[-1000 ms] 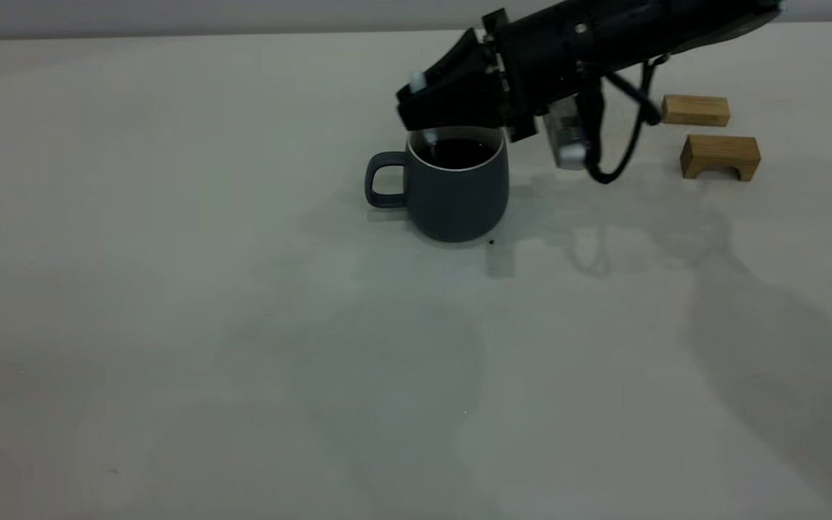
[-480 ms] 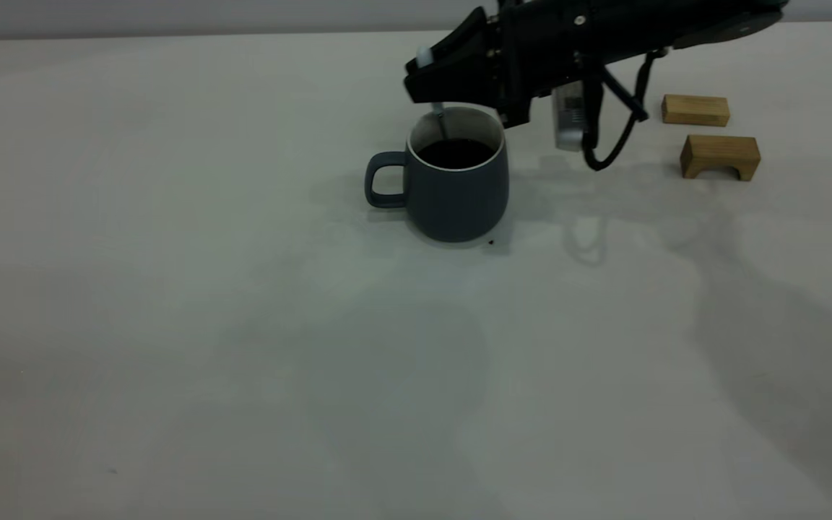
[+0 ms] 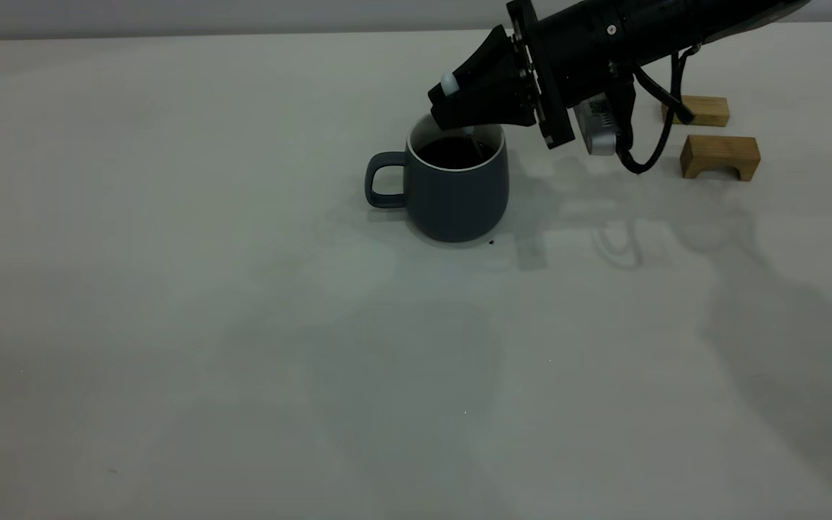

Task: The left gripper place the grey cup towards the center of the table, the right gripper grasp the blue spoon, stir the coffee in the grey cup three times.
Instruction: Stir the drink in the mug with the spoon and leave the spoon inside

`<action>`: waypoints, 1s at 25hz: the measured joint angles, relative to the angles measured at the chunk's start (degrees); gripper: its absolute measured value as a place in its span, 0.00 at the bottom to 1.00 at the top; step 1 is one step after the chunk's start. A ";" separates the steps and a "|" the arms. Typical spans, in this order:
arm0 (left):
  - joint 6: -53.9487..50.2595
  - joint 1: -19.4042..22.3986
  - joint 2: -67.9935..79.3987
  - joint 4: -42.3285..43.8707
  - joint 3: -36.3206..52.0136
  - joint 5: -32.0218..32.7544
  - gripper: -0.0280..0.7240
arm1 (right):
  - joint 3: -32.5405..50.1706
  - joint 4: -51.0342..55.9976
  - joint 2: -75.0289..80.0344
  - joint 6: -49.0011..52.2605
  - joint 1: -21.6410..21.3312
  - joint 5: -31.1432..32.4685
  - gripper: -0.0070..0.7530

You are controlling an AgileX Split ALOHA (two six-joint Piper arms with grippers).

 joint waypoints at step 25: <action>0.00 0.00 0.00 0.00 0.00 0.00 0.35 | -4.48 -15.43 -9.15 -36.74 -1.00 4.59 0.83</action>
